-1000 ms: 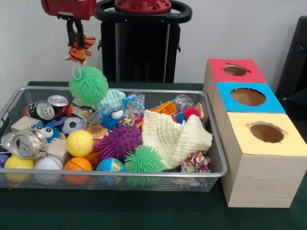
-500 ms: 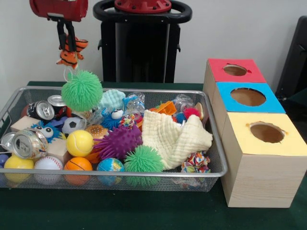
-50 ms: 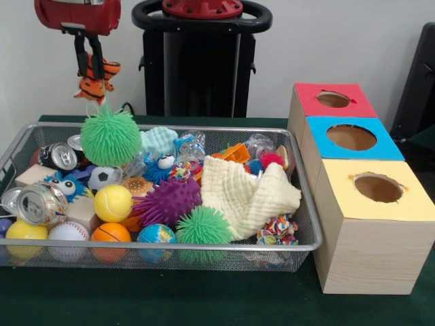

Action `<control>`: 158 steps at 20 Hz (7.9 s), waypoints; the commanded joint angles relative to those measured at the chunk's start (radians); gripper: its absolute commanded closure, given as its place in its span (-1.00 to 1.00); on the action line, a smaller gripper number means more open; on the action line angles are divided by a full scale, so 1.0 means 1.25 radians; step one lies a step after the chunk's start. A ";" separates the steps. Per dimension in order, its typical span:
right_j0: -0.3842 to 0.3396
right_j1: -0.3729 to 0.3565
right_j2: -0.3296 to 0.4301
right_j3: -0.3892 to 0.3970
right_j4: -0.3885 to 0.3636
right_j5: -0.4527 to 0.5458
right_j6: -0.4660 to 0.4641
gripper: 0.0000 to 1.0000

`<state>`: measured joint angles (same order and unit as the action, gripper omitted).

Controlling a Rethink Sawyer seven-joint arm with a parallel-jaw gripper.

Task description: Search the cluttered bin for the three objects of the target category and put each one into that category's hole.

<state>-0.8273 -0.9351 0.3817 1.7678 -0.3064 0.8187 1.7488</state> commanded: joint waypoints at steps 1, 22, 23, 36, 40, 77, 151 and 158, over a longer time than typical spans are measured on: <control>0.014 0.014 0.031 -0.049 -0.044 0.069 -0.095 -1.00; -0.027 0.067 0.047 -0.002 -0.055 -0.036 -0.121 -1.00; -0.032 0.072 0.049 0.004 -0.057 -0.046 -0.124 -1.00; -0.028 0.107 0.041 0.043 -0.091 -0.105 -0.072 -1.00; -0.025 0.127 0.033 0.035 -0.109 -0.120 -0.060 -1.00; -0.183 0.181 0.276 0.087 -0.206 -0.016 -0.352 -1.00; -0.239 0.084 0.256 0.185 -0.117 -0.120 -0.200 -1.00; -0.276 0.162 0.240 0.121 -0.113 -0.095 -0.279 -1.00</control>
<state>-1.1376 -0.8269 0.7612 2.0686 -0.4664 0.7128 1.3479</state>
